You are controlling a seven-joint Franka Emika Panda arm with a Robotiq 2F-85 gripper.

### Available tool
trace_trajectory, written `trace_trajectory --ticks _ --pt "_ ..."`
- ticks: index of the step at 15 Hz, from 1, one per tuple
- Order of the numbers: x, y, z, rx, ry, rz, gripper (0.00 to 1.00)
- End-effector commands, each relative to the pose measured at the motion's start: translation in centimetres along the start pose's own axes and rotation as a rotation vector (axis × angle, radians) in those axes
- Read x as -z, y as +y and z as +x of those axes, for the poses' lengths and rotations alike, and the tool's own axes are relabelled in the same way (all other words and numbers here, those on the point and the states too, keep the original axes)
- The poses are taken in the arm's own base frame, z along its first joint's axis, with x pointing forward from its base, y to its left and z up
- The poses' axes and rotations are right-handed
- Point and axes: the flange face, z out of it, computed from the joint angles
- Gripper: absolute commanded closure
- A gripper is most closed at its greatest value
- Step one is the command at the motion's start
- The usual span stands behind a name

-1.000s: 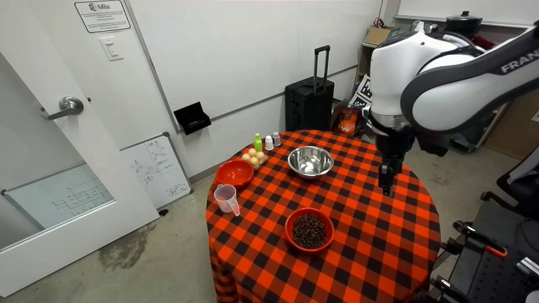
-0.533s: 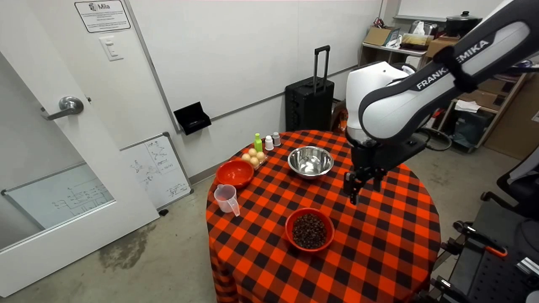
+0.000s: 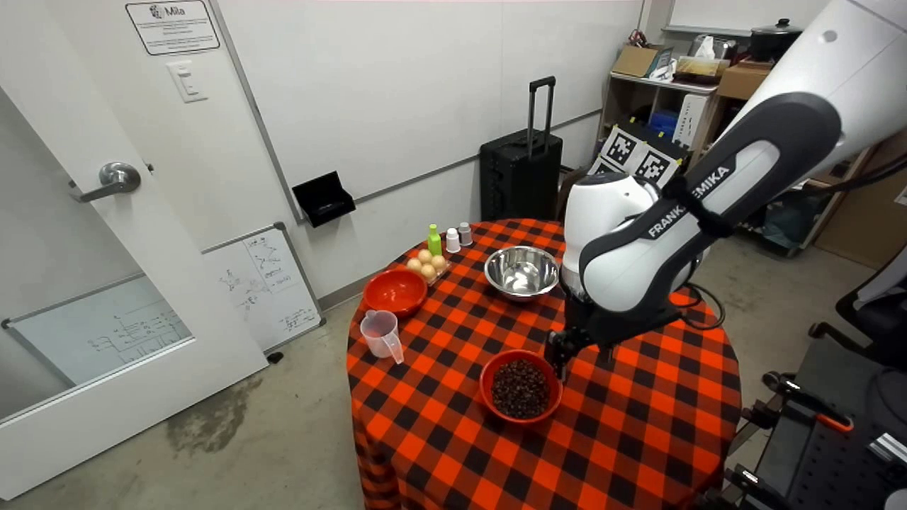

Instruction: Pour the things in the red bowl into the silver bowl

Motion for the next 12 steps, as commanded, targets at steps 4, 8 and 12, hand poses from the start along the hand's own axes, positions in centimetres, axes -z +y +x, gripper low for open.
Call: trace_trajectory --ticks 4,8,12 --pt "-6.0 -1.4 1.0 -0.054 0.059 -0.014 0.0" --pt "-7.3 -1.7 2.7 -0.094 0.081 0.005 0.0" --pt "-7.6 -1.6 4.7 -0.133 0.087 0.015 0.0"
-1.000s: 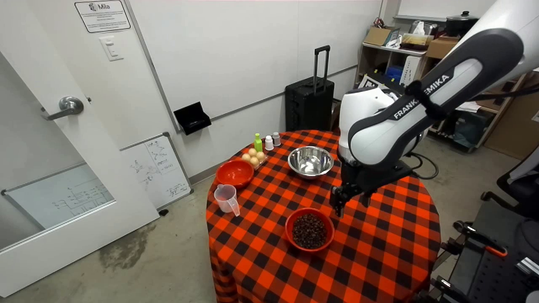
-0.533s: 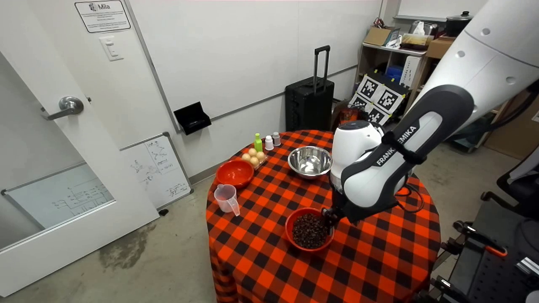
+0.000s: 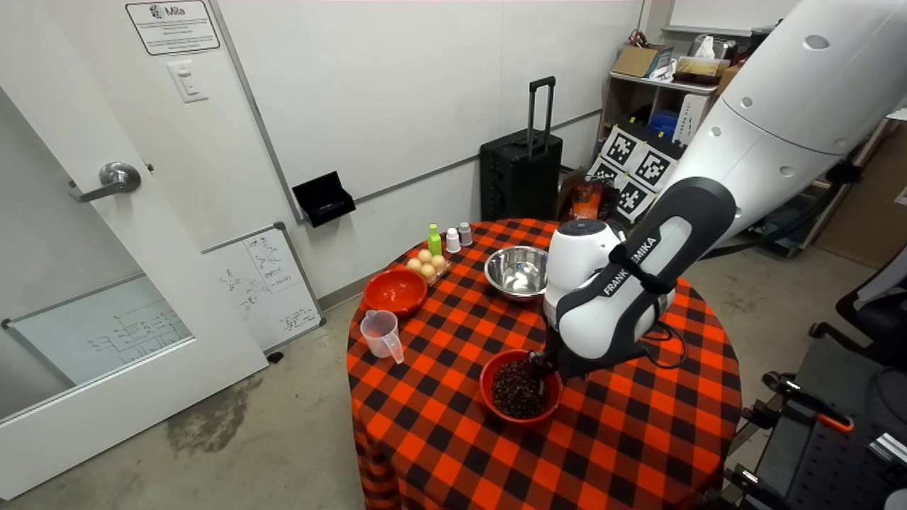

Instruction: Pour the things in the red bowl into the silver bowl

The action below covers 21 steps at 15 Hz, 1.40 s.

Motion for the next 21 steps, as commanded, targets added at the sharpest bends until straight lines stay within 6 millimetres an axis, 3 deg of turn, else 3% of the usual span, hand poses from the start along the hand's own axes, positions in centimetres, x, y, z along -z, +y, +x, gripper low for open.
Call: trace_trajectory --ticks 1,12,13,21 --pt "-0.9 -0.4 1.8 -0.048 0.008 0.007 0.0" --pt "-4.8 0.5 2.1 -0.07 -0.036 -0.035 0.0" --pt "-5.0 0.5 2.1 -0.069 -0.04 -0.038 0.19" --pt "-5.2 0.6 2.6 -0.064 -0.047 -0.032 0.79"
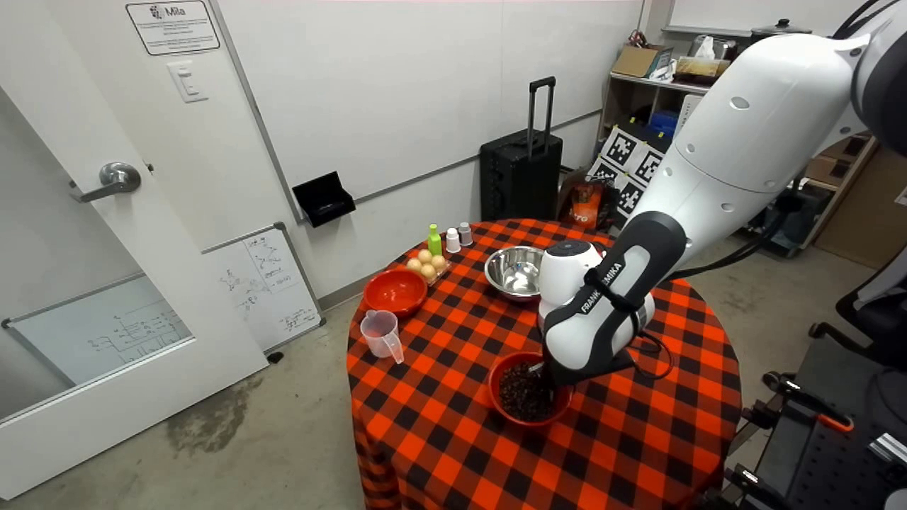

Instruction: Pour the things in the red bowl into the silver bowl

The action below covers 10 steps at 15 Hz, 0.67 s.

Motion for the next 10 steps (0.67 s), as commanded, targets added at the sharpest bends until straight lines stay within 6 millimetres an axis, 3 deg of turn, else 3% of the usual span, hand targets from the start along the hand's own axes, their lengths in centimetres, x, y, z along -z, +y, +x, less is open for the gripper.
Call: trace_trajectory --ticks 1,3,10 --pt "-0.1 -0.2 0.7 -0.015 -0.013 0.006 0.86" --pt "0.2 -0.4 0.8 -0.006 -0.018 0.016 0.98" --pt "2.5 -0.7 1.3 0.03 -0.056 0.094 0.97"
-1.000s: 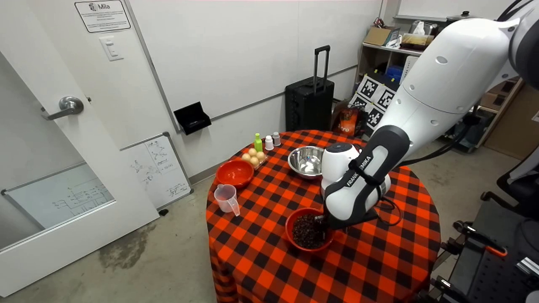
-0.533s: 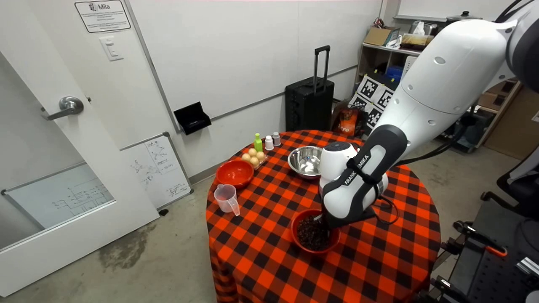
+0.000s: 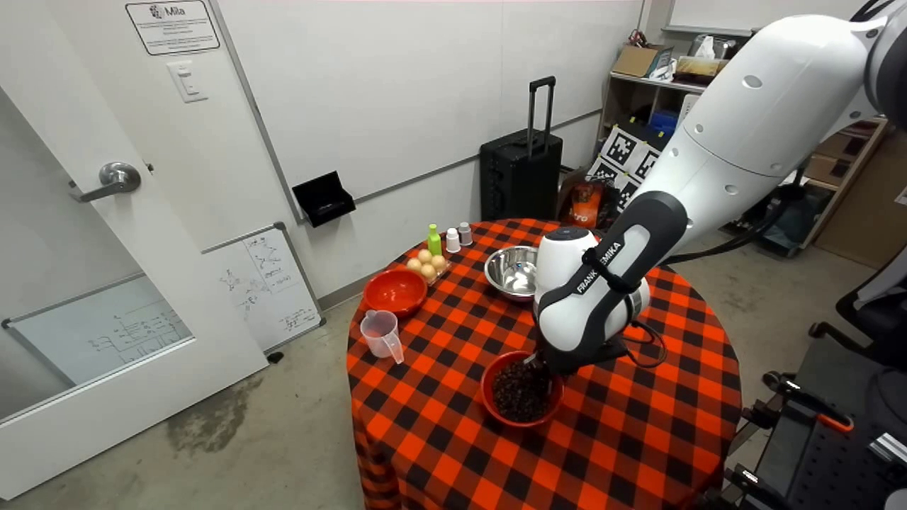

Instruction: Pour the things in the red bowl into the silver bowl

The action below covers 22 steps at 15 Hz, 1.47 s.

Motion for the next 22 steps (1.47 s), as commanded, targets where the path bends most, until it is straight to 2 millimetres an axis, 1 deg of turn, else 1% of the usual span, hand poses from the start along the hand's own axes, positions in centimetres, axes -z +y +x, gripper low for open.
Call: trace_trajectory --ticks 1,4,8,12,16,19,22 --pt "1.0 -0.1 0.3 0.019 -0.058 0.065 0.97" --pt "2.0 0.1 0.5 0.036 -0.086 0.118 0.97" --pt "3.7 0.7 1.4 0.052 -0.098 0.176 0.97" --pt "5.4 1.9 2.8 0.06 -0.078 0.182 0.97" --pt "7.6 3.4 5.2 0.056 -0.021 0.144 0.97" --pt "9.8 4.6 8.0 0.058 0.016 0.109 0.97" --pt "12.1 4.8 10.7 0.077 0.034 0.085 0.97"
